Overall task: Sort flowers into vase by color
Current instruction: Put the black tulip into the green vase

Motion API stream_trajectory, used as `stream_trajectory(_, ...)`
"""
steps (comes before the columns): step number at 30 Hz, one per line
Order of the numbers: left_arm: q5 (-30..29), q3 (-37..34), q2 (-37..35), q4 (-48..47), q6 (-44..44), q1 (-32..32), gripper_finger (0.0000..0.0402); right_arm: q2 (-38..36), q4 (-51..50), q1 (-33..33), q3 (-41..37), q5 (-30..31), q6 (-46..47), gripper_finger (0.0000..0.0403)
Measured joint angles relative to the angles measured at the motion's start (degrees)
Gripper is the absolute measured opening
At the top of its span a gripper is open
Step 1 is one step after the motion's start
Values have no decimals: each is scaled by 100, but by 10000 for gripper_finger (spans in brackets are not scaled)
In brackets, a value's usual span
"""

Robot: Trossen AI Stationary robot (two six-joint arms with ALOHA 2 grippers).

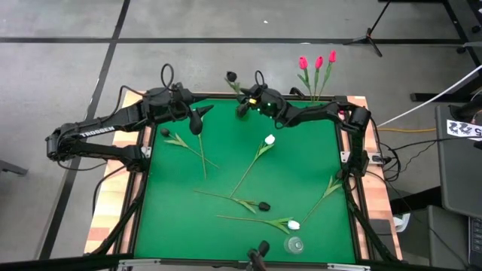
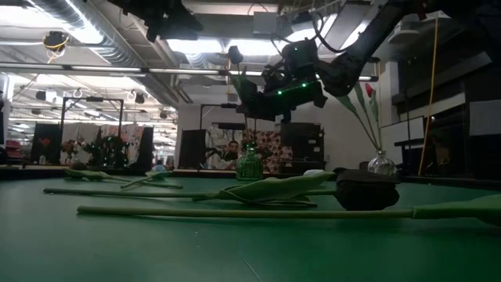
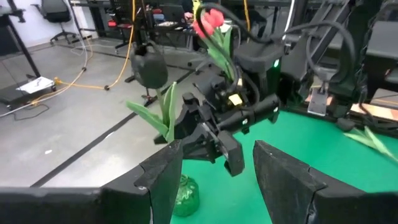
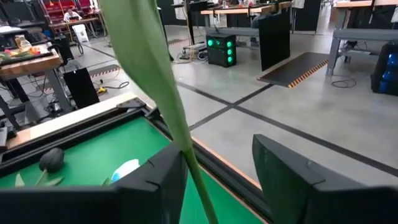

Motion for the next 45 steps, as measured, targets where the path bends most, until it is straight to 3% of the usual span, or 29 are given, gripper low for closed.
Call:
stream_trajectory(21,-208,0,0,-390,-79,0,194,-11,-2134,2,1260,-449,-717,273)
stream_trajectory(38,-253,0,0,-395,-62,0,194,-63,-3312,-9,1530,-1506,-1172,278)
stream_trajectory(45,-278,0,-40,-486,104,30,194,-464,-3842,-7,1530,-1594,-1410,278)
